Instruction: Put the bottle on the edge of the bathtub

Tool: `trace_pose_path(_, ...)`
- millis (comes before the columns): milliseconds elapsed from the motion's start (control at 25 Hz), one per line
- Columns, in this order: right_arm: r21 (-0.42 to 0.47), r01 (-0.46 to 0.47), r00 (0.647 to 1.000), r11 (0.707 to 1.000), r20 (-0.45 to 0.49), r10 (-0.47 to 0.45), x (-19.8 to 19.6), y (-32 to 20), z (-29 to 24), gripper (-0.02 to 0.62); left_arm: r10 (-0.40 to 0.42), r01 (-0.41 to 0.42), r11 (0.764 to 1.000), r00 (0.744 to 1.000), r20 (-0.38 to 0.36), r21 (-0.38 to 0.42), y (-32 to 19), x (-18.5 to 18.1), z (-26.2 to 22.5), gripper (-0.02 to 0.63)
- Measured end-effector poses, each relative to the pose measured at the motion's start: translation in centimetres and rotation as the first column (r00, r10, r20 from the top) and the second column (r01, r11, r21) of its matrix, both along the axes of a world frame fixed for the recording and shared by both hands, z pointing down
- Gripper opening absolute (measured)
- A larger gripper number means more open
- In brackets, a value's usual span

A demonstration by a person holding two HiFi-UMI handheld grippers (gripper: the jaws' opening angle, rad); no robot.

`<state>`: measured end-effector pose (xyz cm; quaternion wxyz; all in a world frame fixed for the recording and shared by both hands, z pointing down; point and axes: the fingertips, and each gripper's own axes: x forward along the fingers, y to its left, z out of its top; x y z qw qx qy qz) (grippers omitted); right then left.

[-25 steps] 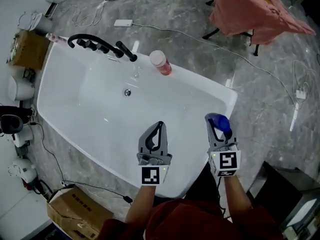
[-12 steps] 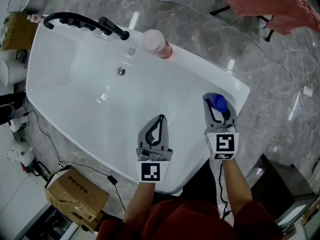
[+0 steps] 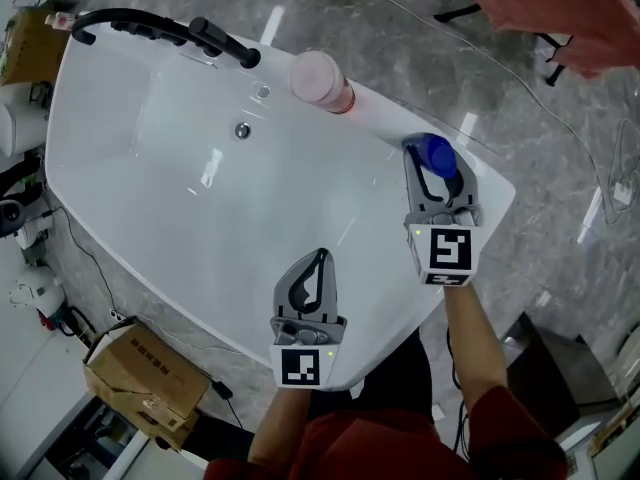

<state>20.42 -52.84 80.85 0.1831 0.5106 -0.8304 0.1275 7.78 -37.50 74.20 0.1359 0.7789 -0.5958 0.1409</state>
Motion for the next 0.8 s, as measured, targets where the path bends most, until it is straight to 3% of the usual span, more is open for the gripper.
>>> trace_pose_path(480,0.031,0.02,0.998,0.999,-0.053,-0.018,-1.2,-2.4,0.5,0.153,-0.046,0.046,0.999,0.999,0.0,0.004,0.1,-1.6,-0.2,0.005)
trace_pose_path(680,0.005,0.016,0.997,1.0,-0.078,-0.016,-1.0,-1.8,0.8,0.235,-0.039,0.039,0.999,0.999,-0.014,0.035,0.1,-1.3,-1.4,0.005)
trace_pose_path(800,-0.02,0.009,0.996,1.0,-0.088,-0.011,-0.8,-0.7,1.1,0.242,-0.042,0.043,0.998,0.999,-0.017,0.042,0.5,-1.6,-2.0,0.005)
